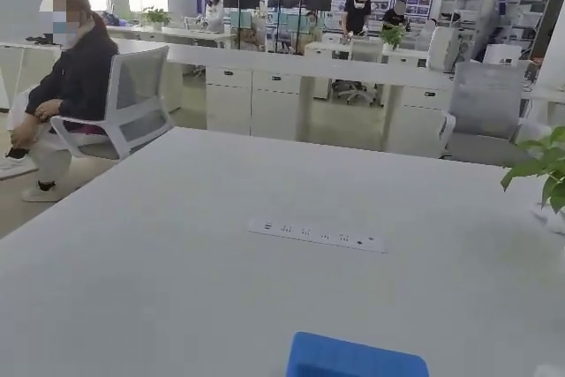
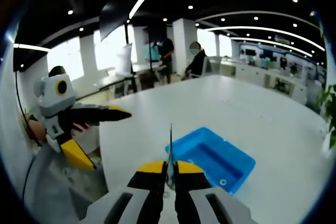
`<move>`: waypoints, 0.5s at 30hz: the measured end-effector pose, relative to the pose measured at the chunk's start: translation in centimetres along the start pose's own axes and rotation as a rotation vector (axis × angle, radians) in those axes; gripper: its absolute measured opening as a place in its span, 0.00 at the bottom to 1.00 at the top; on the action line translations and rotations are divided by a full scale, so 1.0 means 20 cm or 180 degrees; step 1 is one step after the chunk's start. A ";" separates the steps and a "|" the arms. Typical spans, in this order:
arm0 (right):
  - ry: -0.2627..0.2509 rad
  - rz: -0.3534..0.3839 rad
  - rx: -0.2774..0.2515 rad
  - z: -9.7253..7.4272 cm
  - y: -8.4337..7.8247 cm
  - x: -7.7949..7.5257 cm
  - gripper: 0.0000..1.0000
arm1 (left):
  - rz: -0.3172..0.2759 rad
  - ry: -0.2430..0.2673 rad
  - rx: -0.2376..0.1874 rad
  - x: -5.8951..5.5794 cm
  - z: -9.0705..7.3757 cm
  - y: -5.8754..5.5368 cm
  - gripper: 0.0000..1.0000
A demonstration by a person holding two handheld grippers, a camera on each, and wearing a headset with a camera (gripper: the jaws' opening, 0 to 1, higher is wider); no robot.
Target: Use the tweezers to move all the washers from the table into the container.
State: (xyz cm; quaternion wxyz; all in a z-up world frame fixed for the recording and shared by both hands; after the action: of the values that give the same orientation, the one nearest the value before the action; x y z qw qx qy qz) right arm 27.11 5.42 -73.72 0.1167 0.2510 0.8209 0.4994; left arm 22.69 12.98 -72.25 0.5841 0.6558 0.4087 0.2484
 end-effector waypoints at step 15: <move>-0.0080 0.0158 -0.0162 0.00 0.09 -0.03 0.03 | 0.0002 0.0010 -0.0011 0.00 0.00 0.00 0.84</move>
State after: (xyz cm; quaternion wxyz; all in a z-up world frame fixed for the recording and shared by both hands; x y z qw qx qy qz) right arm 28.25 5.77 -72.19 0.1209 0.2746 0.7999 0.5197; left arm 22.67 12.98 -72.21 0.5846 0.6545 0.4089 0.2503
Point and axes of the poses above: the centre of the closed fingertips' face, and the gripper's own axes: z roughly forward along the fingers, x roughly to its left, y roughly out of its top, the point moved 1 cm from there along -z, roughly backward along the fingers, and after that the axes turned 3 degrees about -y, right-handed, at the moved point
